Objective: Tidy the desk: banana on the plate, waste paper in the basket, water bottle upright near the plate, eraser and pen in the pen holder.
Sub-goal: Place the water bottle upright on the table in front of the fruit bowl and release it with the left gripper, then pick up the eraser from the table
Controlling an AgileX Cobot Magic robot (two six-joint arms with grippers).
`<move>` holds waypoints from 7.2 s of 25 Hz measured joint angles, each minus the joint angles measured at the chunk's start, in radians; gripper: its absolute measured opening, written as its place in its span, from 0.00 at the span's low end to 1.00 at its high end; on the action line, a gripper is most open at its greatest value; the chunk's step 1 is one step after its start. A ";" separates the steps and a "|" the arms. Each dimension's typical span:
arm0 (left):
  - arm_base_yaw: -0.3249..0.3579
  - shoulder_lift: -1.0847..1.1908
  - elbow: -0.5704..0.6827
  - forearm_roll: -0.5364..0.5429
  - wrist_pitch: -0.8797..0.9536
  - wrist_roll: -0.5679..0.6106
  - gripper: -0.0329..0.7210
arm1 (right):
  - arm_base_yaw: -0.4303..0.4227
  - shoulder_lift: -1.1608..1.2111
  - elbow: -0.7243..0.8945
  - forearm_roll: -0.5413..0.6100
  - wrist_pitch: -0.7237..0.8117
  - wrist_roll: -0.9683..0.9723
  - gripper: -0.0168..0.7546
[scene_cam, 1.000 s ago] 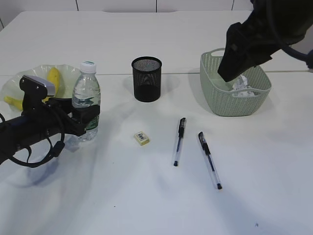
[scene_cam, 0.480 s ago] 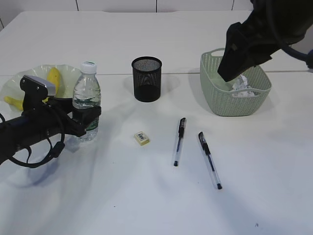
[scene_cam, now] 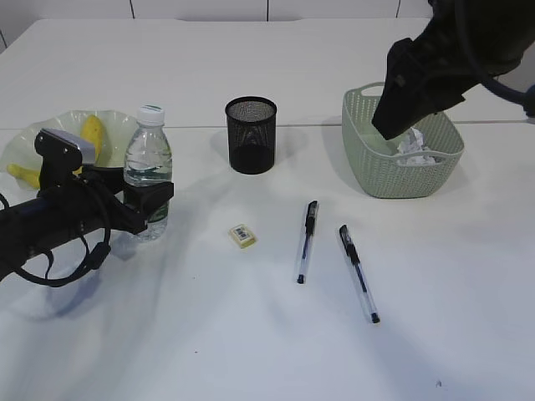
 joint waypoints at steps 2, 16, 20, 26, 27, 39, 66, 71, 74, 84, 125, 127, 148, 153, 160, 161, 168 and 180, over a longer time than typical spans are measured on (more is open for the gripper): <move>0.000 0.000 0.000 0.002 0.000 0.000 0.74 | 0.000 0.000 0.000 0.000 0.000 0.000 0.67; 0.001 0.000 0.052 0.005 0.000 0.000 0.85 | 0.000 0.000 0.000 0.000 0.000 -0.002 0.67; 0.001 -0.002 0.088 0.005 0.001 0.018 0.85 | 0.000 0.000 0.000 0.000 0.000 -0.004 0.67; 0.001 -0.061 0.112 0.003 0.006 0.059 0.89 | 0.000 0.000 0.000 0.000 0.000 -0.004 0.67; 0.001 -0.073 0.113 0.003 0.006 0.061 0.90 | 0.000 0.000 0.000 0.000 0.000 -0.004 0.67; 0.001 -0.177 0.119 -0.005 0.004 0.063 0.91 | 0.000 0.000 0.000 0.000 0.000 -0.004 0.67; 0.001 -0.591 0.125 0.094 0.265 -0.173 0.82 | 0.000 0.000 0.000 0.000 -0.006 -0.005 0.67; 0.001 -0.712 0.130 0.096 0.495 -0.240 0.82 | 0.000 0.000 0.000 0.000 -0.007 -0.005 0.67; 0.001 -0.787 0.130 0.096 0.630 -0.321 0.82 | 0.000 0.000 0.000 0.000 -0.007 -0.005 0.67; 0.001 -0.965 0.130 0.096 0.983 -0.460 0.81 | 0.000 0.000 0.000 0.000 -0.008 -0.005 0.67; -0.036 -1.113 -0.206 -0.645 2.209 0.244 0.76 | 0.000 0.063 -0.023 0.101 0.002 0.127 0.63; -0.036 -1.120 -0.206 -0.645 2.213 0.244 0.76 | 0.000 0.098 -0.055 0.121 0.001 0.129 0.63; -0.036 -1.121 -0.206 -0.648 2.214 0.244 0.76 | 0.189 0.617 -0.489 0.002 0.001 0.287 0.62; -0.036 -1.121 -0.206 -0.648 2.214 0.244 0.76 | 0.205 0.724 -0.554 -0.024 0.001 0.328 0.62; -0.036 -1.121 -0.206 -0.648 2.195 0.244 0.76 | 0.209 0.814 -0.575 -0.073 -0.003 0.368 0.62; -0.036 -1.121 -0.206 -0.648 2.189 0.244 0.76 | 0.209 0.823 -0.575 -0.077 -0.004 0.375 0.62; -0.036 -1.121 -0.206 -0.651 2.169 0.244 0.76 | 0.209 0.874 -0.577 -0.096 -0.006 0.393 0.62; -0.036 -1.121 -0.206 -0.664 2.165 0.244 0.76 | 0.209 0.930 -0.616 -0.105 -0.008 0.408 0.62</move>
